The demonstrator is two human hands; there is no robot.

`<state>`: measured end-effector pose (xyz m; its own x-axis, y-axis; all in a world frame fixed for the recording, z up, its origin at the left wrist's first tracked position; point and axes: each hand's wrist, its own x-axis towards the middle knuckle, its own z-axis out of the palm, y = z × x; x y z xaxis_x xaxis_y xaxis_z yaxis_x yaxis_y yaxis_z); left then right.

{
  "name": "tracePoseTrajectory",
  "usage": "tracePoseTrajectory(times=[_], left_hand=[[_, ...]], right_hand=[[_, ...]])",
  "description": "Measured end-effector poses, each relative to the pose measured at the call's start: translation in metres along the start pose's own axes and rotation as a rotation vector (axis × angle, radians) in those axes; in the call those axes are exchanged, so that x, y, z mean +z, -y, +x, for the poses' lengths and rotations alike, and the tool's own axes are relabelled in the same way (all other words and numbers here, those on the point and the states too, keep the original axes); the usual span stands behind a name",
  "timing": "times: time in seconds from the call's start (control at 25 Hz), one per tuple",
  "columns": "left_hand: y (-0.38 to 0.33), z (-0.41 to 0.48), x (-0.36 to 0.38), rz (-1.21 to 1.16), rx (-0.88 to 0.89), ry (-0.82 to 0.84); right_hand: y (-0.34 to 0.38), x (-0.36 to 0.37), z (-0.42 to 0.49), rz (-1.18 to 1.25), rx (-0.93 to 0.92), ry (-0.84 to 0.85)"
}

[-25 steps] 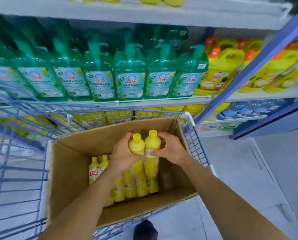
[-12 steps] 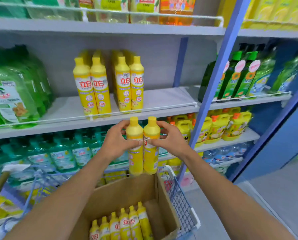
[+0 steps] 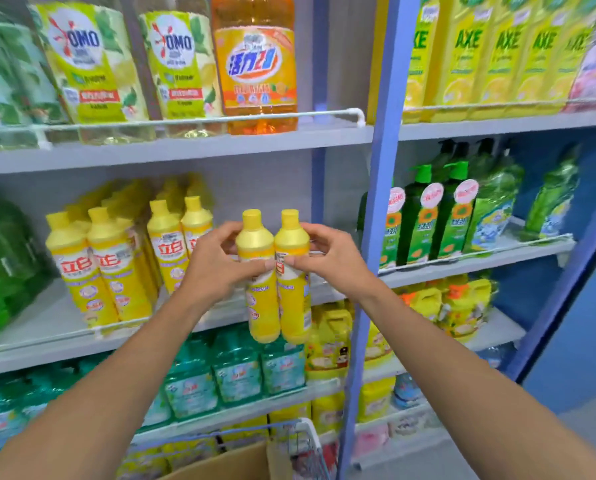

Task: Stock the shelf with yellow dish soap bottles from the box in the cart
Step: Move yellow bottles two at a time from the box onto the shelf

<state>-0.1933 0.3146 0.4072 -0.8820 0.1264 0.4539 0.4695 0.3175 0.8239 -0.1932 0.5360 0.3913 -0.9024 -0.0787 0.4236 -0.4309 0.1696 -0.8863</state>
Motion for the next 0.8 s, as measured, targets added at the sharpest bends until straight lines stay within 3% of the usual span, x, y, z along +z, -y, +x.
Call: tracePoseTrajectory(times=[0.2,0.48,0.8], left_hand=[[-0.018,0.053,0.016,-0.017,0.007,-0.07],[0.013,0.11,0.015,0.059,-0.072,-0.122],[0.06,0.106,0.037,0.031,-0.084,-0.173]], right_hand=[[0.008,-0.031,0.06,0.044,-0.053,0.057],[-0.005,-0.021,0.119,0.046,-0.046,0.069],[-0.058,-0.015,0.118,0.067,0.08,0.143]])
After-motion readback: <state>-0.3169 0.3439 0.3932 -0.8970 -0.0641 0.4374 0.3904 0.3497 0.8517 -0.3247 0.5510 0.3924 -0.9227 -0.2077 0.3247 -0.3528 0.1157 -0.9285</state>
